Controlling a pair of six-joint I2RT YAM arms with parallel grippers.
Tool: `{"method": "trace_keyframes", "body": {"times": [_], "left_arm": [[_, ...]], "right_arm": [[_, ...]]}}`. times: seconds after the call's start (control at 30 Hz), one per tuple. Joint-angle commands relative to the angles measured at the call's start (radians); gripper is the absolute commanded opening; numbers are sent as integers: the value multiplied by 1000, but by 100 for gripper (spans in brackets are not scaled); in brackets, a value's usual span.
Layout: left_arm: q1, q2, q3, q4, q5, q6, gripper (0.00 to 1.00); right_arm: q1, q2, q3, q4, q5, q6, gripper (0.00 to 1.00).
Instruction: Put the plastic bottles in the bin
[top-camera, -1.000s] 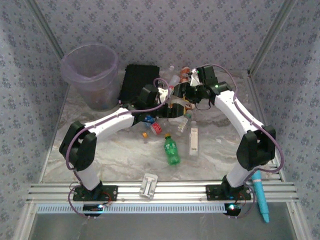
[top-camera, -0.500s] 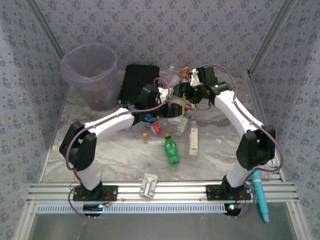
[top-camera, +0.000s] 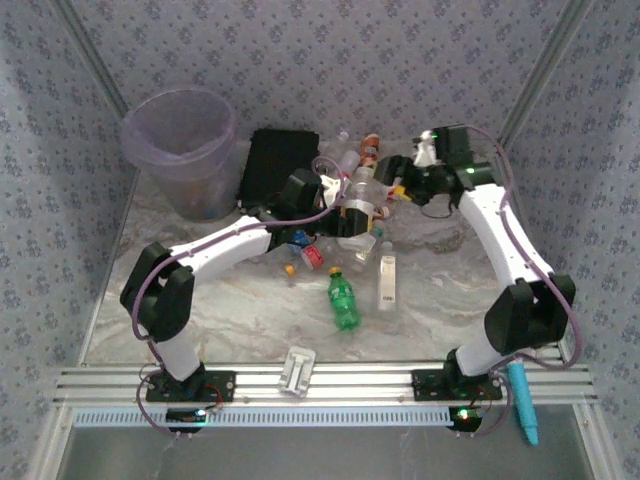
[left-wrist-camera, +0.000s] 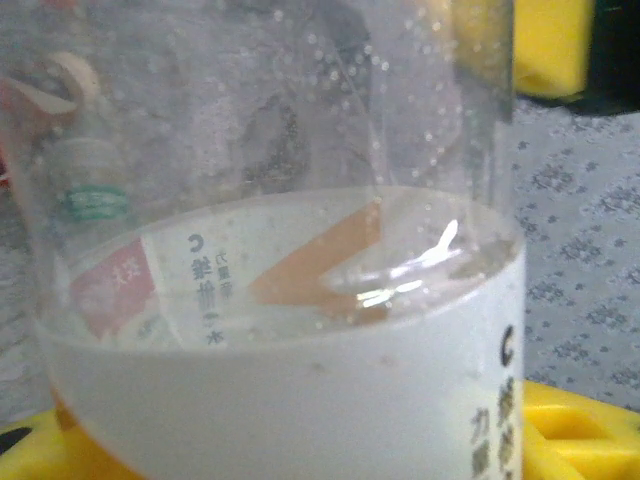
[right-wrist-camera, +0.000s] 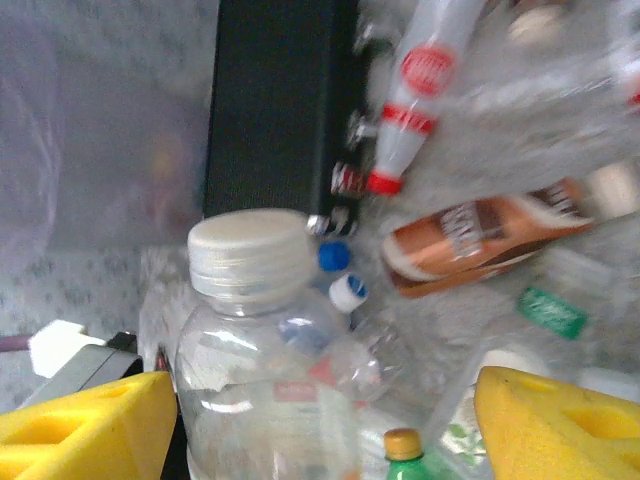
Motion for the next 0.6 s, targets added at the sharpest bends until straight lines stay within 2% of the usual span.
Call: {"method": "trace_keyframes", "body": {"times": [0.0, 0.17, 0.33, 0.47, 0.57], "left_arm": [[12, 8, 54, -32, -16, 32, 50], [12, 15, 103, -81, -13, 63, 46], [28, 13, 206, -214, -32, 148, 42], [82, -5, 320, -354, -68, 242, 31], [146, -20, 425, -455, -116, 314, 14]], "right_arm": [[-80, -70, 22, -51, -19, -15, 81], [-168, -138, -5, -92, 8, -39, 84], [-210, -189, -81, -113, 29, -73, 85], [-217, -207, -137, -123, 29, -98, 87], [-217, -213, -160, -129, 31, -107, 87]]}}
